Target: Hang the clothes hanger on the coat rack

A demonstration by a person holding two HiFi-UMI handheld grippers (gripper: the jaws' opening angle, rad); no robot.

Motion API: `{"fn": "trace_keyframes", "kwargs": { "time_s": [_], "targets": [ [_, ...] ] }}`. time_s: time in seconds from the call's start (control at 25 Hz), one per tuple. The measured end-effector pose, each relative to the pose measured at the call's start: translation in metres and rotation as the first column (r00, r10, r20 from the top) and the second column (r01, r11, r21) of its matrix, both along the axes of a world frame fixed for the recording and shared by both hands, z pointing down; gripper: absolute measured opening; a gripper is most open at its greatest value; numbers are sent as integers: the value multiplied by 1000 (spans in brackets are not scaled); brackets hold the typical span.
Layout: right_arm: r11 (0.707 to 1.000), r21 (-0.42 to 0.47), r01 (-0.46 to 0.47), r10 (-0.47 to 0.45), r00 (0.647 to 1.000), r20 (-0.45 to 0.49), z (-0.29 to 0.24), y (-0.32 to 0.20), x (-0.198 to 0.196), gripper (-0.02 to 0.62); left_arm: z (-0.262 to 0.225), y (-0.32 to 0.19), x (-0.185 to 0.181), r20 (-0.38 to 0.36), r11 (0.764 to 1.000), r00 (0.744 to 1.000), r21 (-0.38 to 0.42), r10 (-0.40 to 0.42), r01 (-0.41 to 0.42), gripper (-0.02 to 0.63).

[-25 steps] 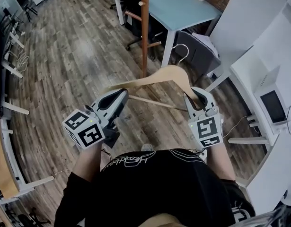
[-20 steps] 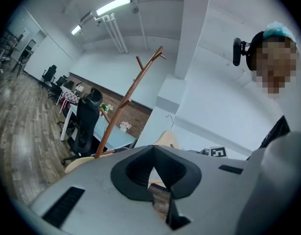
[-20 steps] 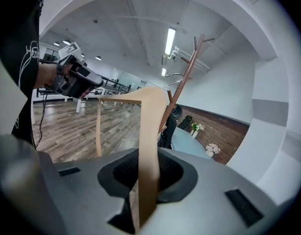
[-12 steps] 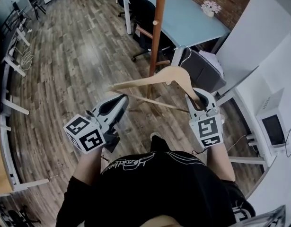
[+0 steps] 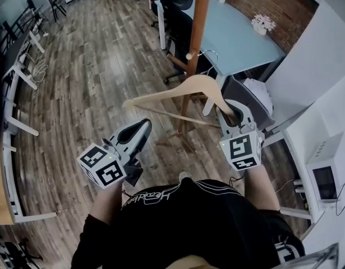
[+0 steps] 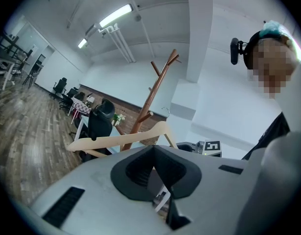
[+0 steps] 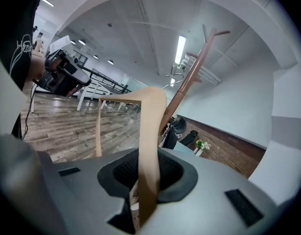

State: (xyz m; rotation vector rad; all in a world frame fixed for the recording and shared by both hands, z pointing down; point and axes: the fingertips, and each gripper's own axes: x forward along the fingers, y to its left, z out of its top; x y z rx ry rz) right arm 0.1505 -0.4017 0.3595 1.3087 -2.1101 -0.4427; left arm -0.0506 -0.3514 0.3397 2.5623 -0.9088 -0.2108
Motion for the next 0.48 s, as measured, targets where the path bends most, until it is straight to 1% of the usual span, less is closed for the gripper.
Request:
{"fn": "trace_keyframes", "kwargs": {
  "time_s": [0.2, 0.48],
  "targets": [
    [1000, -4, 26, -26, 1000, -17, 5, -39, -3, 97, 5, -27, 1, -2, 999, 1000, -14, -31, 31, 8],
    [997, -57, 42, -43, 999, -19, 32, -77, -2, 97, 21, -55, -2, -5, 996, 998, -58, -61, 60, 8]
  ]
}}
